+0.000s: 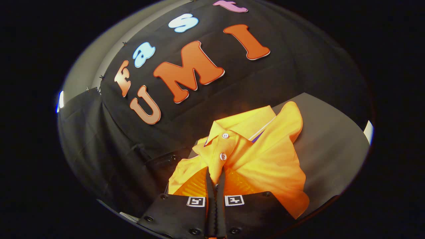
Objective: Put the clothes into the washing machine and then close the washing machine lid.
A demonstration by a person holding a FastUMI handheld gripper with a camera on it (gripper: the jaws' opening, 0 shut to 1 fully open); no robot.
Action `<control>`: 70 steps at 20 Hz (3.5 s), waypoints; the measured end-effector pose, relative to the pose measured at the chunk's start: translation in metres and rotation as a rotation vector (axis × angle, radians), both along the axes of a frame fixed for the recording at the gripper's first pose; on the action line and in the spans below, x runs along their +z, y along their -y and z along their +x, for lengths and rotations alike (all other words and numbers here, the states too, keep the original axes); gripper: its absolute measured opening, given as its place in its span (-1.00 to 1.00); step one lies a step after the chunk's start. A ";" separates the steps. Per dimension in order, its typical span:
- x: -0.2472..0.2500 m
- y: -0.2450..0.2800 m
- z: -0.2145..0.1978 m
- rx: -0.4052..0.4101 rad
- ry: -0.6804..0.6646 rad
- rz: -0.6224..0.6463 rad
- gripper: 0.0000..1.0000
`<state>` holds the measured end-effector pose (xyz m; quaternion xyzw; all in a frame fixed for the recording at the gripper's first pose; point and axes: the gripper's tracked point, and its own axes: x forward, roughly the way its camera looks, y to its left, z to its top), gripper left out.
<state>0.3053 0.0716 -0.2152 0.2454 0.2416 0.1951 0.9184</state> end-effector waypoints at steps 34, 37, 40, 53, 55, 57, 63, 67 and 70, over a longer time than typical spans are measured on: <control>0.131 -0.303 -0.051 0.087 0.420 -0.084 -0.85; 0.102 -0.335 -0.047 0.113 0.381 -0.108 -0.85; 0.065 -0.357 -0.043 0.128 0.350 -0.151 -0.85; -0.125 -0.377 -0.015 0.087 0.060 -0.271 -0.85; -0.156 -0.375 -0.012 0.083 0.004 -0.291 -0.85; -0.180 -0.375 -0.010 0.078 -0.042 -0.299 -0.85; -0.232 -0.375 0.019 0.095 -0.096 -0.390 -0.85; -0.263 -0.369 0.022 0.057 -0.178 -0.369 -0.84; -0.288 -0.368 0.005 0.099 -0.220 -0.414 -0.84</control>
